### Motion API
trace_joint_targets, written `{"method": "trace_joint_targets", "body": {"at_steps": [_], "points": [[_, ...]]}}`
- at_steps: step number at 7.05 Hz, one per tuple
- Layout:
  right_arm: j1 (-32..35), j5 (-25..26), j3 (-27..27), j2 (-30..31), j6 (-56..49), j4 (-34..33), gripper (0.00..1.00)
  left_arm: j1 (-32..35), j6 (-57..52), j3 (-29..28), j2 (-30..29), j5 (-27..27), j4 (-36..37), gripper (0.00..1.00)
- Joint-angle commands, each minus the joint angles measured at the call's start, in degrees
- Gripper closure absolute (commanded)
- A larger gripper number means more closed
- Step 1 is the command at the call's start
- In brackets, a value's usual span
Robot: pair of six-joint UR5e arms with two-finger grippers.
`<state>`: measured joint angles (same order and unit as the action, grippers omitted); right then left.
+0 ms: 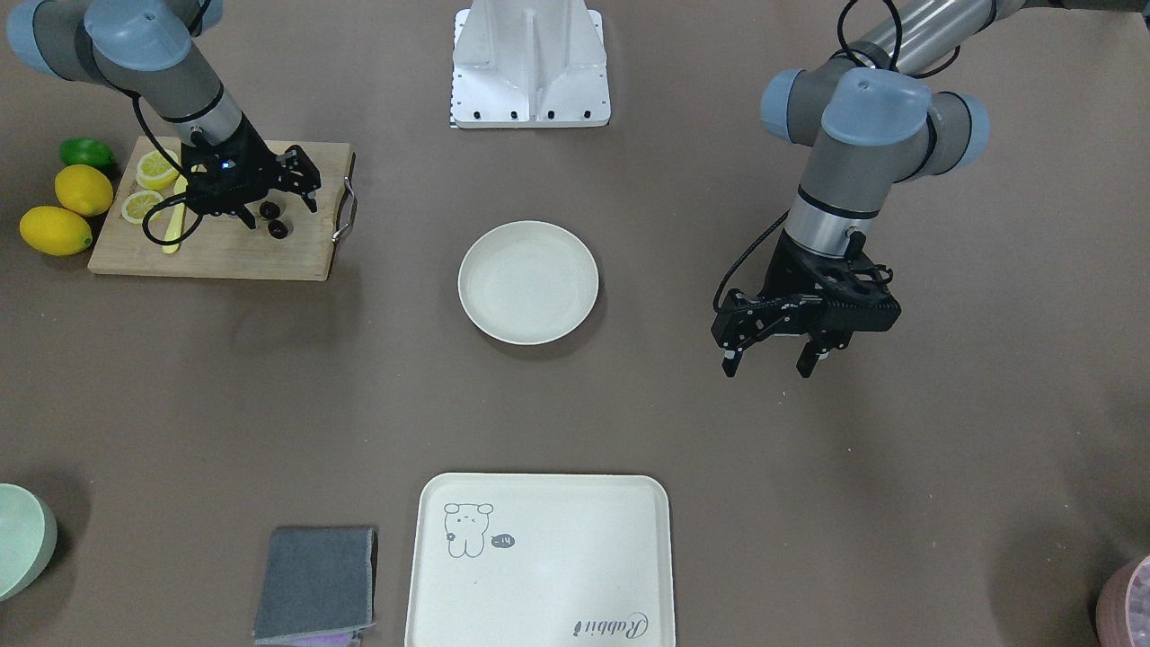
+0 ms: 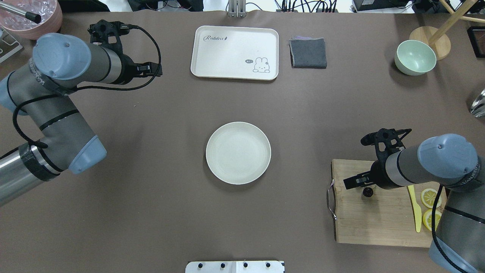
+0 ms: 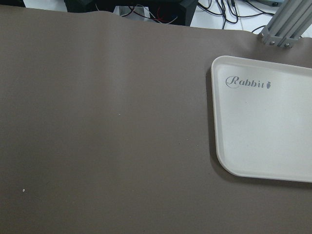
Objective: Place red cherry on plate
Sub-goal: 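Grasp the two dark cherries on the cutting board with the right gripper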
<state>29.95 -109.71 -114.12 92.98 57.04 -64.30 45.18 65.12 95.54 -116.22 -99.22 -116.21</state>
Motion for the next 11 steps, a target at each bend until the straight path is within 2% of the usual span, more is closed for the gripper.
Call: {"method": "trace_joint_targets", "body": {"at_steps": [1,2,3,4,5,7,8,9,10,11], "points": [[0.2,0.3,0.9,-0.2,0.0,0.0,0.35,-0.1,-0.1,0.0,0.3,0.1,-0.2,0.02],[0.4,0.3,1.0,-0.3,0.1,0.0,0.36,-0.1,-0.1,0.0,0.3,0.0,-0.2,0.02],[0.4,0.4,1.0,-0.3,0.1,0.0,0.61,-0.1,-0.2,-0.2,0.3,0.0,-0.2,0.02],[0.5,0.7,0.9,-0.3,0.1,0.0,0.94,-0.1,-0.3,-0.3,0.3,0.0,-0.2,0.02],[1.0,0.7,0.7,-0.4,0.1,0.0,1.0,-0.3,-0.3,-0.3,0.3,0.0,-0.2,0.02],[2.4,0.0,0.2,-1.1,0.1,-0.4,1.0,-0.3,-0.5,-0.3,0.3,-0.1,-0.4,0.02],[2.7,-0.1,-0.4,-4.6,0.1,-4.2,1.0,1.1,-0.6,-0.9,0.3,-0.3,0.2,0.02],[3.4,-0.1,-0.5,-10.8,0.1,-10.9,1.0,3.7,-2.7,-2.6,0.2,-0.8,0.3,0.02],[2.8,0.1,-0.1,-16.7,0.3,-17.3,1.0,7.2,-12.8,-5.4,0.3,-5.8,1.8,0.02],[2.2,0.5,0.5,-22.3,1.0,-21.5,1.0,11.6,-18.7,-8.8,0.4,-13.9,5.5,0.02]]}}
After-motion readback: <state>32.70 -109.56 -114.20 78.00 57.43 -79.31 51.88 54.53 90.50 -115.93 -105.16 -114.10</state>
